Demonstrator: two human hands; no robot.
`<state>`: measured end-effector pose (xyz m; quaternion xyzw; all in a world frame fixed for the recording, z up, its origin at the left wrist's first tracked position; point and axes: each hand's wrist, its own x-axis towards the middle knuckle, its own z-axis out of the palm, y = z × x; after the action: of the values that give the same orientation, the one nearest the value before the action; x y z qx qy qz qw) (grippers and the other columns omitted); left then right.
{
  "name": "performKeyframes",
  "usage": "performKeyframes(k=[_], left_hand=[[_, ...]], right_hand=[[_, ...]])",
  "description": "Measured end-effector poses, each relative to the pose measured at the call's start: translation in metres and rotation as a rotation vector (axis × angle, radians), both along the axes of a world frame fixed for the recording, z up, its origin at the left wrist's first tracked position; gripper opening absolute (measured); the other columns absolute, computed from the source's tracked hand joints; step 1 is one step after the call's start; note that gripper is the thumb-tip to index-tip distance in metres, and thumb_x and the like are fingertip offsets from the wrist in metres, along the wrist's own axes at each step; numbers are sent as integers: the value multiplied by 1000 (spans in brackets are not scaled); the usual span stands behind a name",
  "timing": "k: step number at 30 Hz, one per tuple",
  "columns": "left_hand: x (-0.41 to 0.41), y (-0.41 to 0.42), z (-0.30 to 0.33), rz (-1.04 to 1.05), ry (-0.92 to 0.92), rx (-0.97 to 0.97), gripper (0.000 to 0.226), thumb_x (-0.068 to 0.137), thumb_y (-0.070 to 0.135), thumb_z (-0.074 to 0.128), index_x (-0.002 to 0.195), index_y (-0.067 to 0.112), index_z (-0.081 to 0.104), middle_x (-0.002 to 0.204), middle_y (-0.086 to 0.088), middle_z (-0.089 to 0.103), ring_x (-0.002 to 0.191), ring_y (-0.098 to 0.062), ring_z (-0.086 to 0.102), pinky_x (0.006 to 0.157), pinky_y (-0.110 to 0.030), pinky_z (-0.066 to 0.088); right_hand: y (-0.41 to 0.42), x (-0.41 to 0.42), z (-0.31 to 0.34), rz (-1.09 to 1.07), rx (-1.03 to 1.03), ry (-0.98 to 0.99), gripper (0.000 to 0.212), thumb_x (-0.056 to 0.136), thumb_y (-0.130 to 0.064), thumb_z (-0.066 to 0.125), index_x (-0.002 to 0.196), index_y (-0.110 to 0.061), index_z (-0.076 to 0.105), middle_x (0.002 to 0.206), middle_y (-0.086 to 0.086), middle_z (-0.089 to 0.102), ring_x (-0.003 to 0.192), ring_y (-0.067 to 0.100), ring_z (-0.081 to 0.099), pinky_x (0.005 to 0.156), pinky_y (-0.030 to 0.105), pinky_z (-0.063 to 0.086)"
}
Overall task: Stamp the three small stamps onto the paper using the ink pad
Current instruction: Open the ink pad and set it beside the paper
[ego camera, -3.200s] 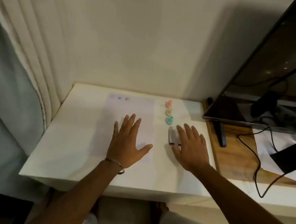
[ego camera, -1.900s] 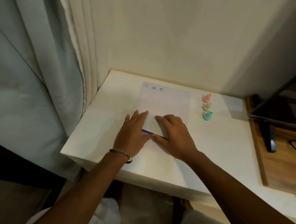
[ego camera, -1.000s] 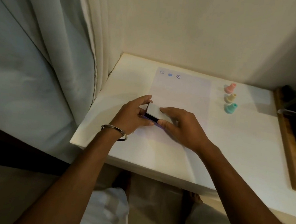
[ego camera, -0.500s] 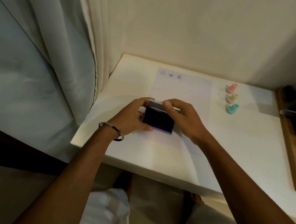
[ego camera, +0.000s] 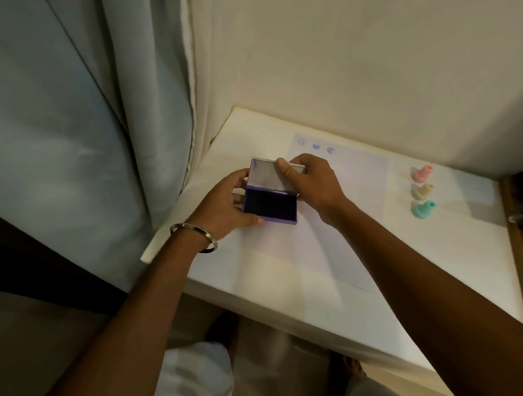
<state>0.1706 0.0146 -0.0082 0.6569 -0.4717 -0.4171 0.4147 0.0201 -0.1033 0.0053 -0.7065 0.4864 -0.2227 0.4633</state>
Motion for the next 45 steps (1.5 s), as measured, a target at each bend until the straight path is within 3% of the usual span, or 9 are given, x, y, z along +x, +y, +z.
performKeyframes(k=[4, 10, 14, 17, 23, 26, 30, 36, 45], left_hand=[[15, 2, -5, 98, -89, -23, 76, 70, 16, 82, 136, 17, 44, 122, 0, 58, 102, -15, 58, 75, -17, 53], [32, 10, -10, 202, -118, -35, 74, 69, 11, 82, 132, 14, 43, 107, 9, 55, 83, 0, 56, 60, 4, 45], [35, 10, -13, 237, -174, -17, 77, 65, 13, 85, 130, 14, 43, 119, 0, 56, 98, -10, 53, 73, -9, 46], [34, 8, -15, 254, -212, -6, 79, 63, 15, 86, 129, 13, 43, 126, -6, 55, 107, -18, 55, 83, -22, 48], [30, 8, -17, 295, -245, -7, 84, 61, 19, 88, 130, 9, 42, 130, -9, 54, 117, -24, 55, 90, -27, 49], [29, 8, -16, 306, -266, -11, 86, 59, 18, 89, 131, 7, 42, 131, -10, 53, 119, -25, 54, 94, -31, 50], [29, 8, -14, 291, -241, -11, 91, 60, 16, 88, 135, 8, 37, 134, -11, 51, 122, -25, 52, 98, -40, 51], [30, 5, -11, 254, -306, -12, 106, 61, 17, 88, 145, 8, 25, 143, -10, 43, 133, -25, 43, 105, -40, 46], [30, 3, -15, 250, -433, 53, 114, 62, 26, 87, 149, 11, 14, 149, -10, 32, 139, -25, 32, 109, -38, 40]], right_hand=[[-3, 29, -3, 60, -63, 37, 38, 91, -53, 59, 92, -15, 63, 88, 1, 67, 87, 21, 64, 71, 33, 50], [-5, 62, -3, 177, -83, 98, 40, 94, -51, 56, 101, -12, 65, 104, 4, 68, 97, 22, 63, 81, 35, 51], [-7, 73, -7, 213, -106, 116, 40, 94, -51, 56, 103, -14, 64, 107, 3, 67, 98, 21, 62, 77, 29, 48], [-8, 76, -10, 209, -91, 101, 40, 94, -51, 56, 106, -13, 62, 108, 4, 66, 99, 22, 62, 82, 34, 52], [-8, 79, -14, 133, -39, -8, 38, 93, -48, 60, 114, -18, 55, 114, 0, 60, 101, 21, 59, 84, 35, 52], [-11, 80, -17, 67, -6, -55, 22, 97, -39, 55, 106, -19, 56, 107, 3, 65, 98, 23, 63, 84, 39, 54], [-18, 84, -21, 20, -48, -10, 19, 100, -26, 48, 96, -18, 65, 97, -4, 66, 94, 17, 60, 76, 28, 49], [-21, 96, -29, -22, -56, 9, 26, 99, -23, 53, 114, -15, 72, 119, 0, 69, 102, 16, 60, 91, 34, 53], [-28, 97, -31, -6, -140, 99, 30, 89, -16, 71, 118, -12, 71, 120, 6, 71, 109, 21, 65, 98, 35, 52]])
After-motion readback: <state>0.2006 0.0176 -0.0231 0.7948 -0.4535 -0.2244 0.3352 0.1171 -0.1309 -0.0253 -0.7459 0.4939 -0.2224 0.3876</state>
